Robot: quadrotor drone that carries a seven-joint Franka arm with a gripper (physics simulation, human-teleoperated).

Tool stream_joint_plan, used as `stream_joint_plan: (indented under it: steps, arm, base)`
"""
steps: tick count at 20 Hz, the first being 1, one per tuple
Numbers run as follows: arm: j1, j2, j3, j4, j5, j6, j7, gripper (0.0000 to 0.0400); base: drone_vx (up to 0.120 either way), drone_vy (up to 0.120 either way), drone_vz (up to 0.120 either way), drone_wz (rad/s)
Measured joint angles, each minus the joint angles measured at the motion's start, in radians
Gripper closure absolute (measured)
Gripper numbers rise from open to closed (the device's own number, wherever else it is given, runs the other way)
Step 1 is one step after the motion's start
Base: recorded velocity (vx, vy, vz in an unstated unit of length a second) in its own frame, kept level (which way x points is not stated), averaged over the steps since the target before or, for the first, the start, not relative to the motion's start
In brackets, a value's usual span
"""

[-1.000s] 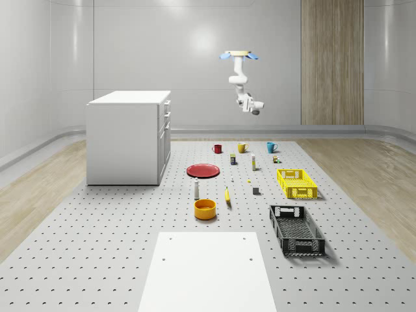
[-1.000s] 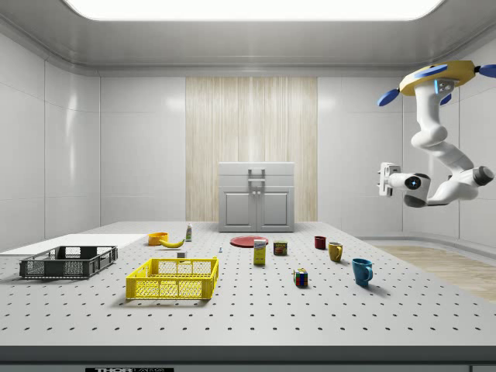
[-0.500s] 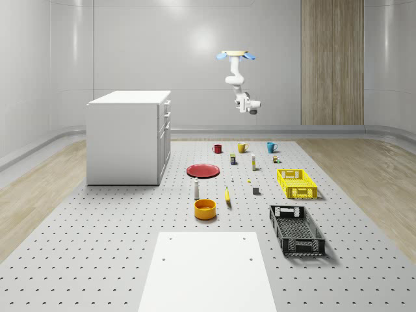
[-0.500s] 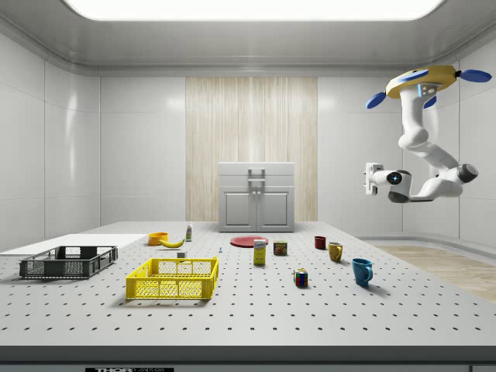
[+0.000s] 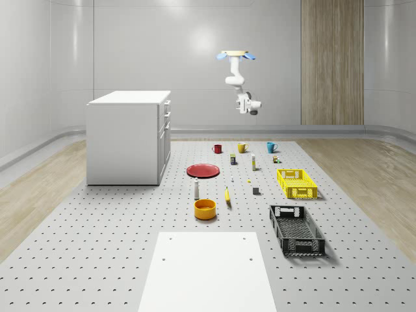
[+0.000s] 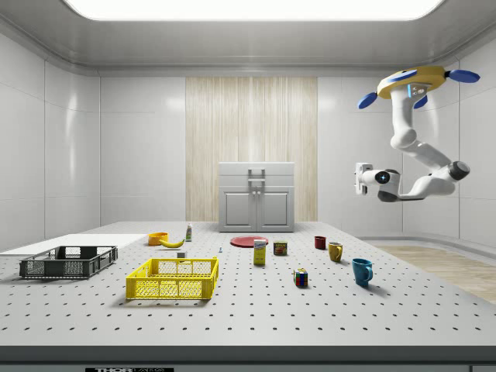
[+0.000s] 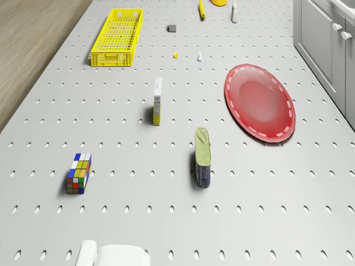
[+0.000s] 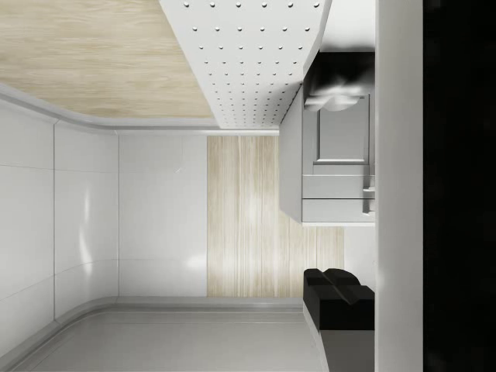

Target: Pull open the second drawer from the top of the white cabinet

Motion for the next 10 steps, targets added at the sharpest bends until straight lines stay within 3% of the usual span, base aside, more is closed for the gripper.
stream_joint_plan:
  steps: [10]
  arm:
    - [0.056, -0.046, -0.026, -0.007, -0.031, 0.047, 0.026, 0.0100]
  base:
    - [0.120, -0.120, 0.000, 0.000]
